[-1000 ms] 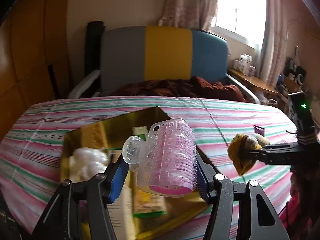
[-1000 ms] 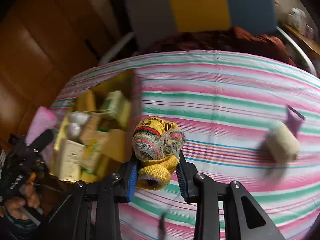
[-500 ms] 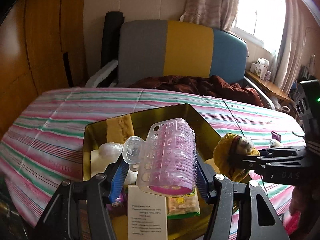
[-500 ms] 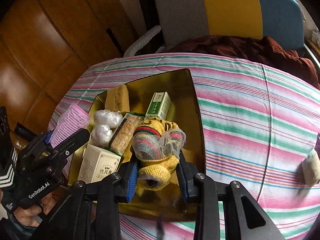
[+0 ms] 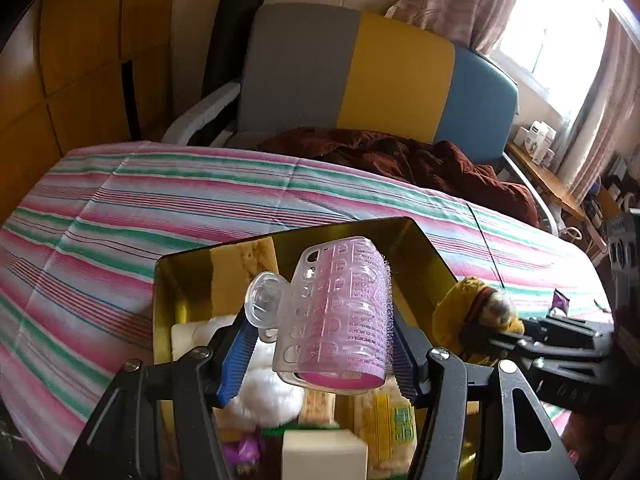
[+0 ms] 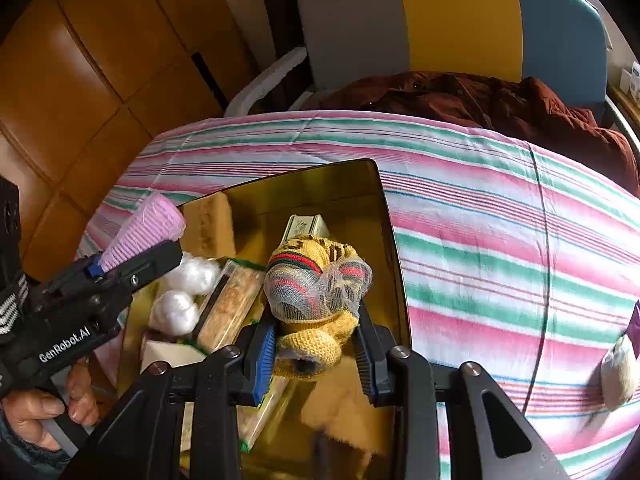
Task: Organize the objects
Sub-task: 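Carry the hair roller and yellow plush toy over the gold tray, then lower the roller and plush toy into the tray and open both grippers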
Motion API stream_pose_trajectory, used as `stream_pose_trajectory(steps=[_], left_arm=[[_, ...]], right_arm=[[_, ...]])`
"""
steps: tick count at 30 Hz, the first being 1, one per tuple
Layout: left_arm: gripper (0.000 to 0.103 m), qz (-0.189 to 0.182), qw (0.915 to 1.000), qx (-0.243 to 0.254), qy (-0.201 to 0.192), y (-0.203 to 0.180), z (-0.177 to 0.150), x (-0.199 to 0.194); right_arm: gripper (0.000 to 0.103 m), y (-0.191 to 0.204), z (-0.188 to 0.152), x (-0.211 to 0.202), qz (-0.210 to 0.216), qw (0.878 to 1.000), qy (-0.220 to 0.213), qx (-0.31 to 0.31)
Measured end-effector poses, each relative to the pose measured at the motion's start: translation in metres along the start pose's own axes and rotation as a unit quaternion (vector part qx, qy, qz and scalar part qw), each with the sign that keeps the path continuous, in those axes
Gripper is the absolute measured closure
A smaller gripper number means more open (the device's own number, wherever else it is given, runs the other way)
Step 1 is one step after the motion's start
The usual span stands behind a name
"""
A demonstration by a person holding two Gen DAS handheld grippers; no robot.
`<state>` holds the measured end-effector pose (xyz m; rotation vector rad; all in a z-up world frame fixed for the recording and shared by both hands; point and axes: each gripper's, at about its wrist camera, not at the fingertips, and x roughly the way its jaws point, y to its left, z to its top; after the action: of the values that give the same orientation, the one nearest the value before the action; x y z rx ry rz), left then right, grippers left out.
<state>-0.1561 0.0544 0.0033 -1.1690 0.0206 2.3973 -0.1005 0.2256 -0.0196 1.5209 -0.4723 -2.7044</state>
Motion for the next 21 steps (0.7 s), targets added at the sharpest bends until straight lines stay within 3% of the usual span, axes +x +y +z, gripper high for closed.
stream_pose_trajectory(steps=[8,11,21], left_arm=[[0.041,0.003,0.9996,-0.016,0.022,0.002,0.017,0.033],[0.033,-0.003,0.9992,-0.021,0.033,-0.001,0.017,0.039],[0.03,0.019,0.9993,-0.032,-0.001,0.003,-0.002,0.013]], right_arm=[[0.065,-0.007,0.006,0.023,-0.031,0.999,0.009,0.016],[0.062,-0.011,0.006,0.023,-0.023,0.999,0.009,0.029],[0.061,-0.009,-0.006,0.014,-0.017,0.999,0.004,0.028]])
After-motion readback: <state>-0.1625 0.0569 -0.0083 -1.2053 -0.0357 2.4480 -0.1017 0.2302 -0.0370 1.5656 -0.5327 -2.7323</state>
